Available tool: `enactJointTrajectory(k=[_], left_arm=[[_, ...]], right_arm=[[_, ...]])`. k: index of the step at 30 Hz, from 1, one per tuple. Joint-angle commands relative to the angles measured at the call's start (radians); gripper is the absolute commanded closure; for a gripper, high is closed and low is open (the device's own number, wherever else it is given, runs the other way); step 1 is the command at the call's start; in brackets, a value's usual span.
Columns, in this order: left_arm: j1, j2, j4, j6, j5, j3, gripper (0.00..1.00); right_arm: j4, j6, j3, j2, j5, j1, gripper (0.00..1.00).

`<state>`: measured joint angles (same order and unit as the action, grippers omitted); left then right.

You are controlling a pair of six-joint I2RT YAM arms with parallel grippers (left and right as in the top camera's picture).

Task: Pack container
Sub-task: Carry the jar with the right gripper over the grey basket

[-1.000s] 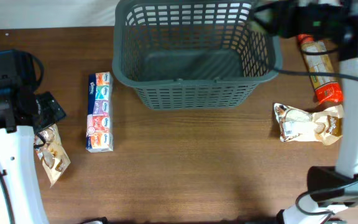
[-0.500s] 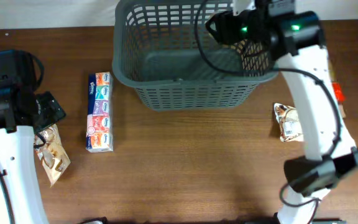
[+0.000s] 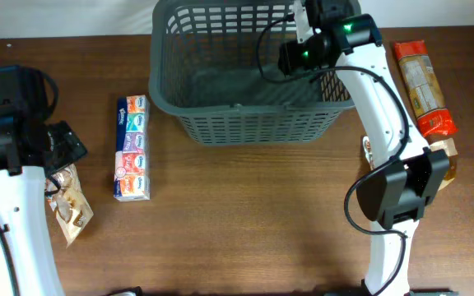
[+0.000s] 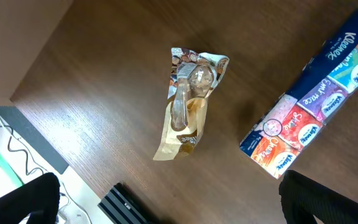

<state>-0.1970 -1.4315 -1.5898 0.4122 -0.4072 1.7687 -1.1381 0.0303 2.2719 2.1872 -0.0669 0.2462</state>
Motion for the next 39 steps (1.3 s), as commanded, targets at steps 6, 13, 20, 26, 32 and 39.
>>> enactJointTrajectory(k=[6,13,20,26,32,39], left_arm=[[-0.005,-0.003,-0.001,0.002,0.004,-0.001,0.01],[-0.005,-0.003,-0.001,0.002,0.004,-0.001,0.0],[-0.005,-0.003,-0.001,0.002,0.004,-0.001,0.0],[-0.005,-0.003,-0.001,0.002,0.004,-0.001,0.0],[-0.005,-0.003,-0.001,0.002,0.004,-0.001,0.0],[-0.005,-0.003,-0.001,0.002,0.004,-0.001,0.0]], right_arm=[[-0.082,0.057,0.019,0.045,0.019,-0.027,0.95],[-0.116,0.057,0.019,0.095,0.007,-0.037,0.95],[-0.131,0.057,0.017,0.145,-0.011,-0.036,0.95],[-0.167,0.056,0.016,0.191,-0.011,-0.036,0.96],[-0.175,0.056,0.016,0.196,-0.011,-0.036,0.76],[-0.188,0.056,0.016,0.196,-0.011,-0.036,0.45]])
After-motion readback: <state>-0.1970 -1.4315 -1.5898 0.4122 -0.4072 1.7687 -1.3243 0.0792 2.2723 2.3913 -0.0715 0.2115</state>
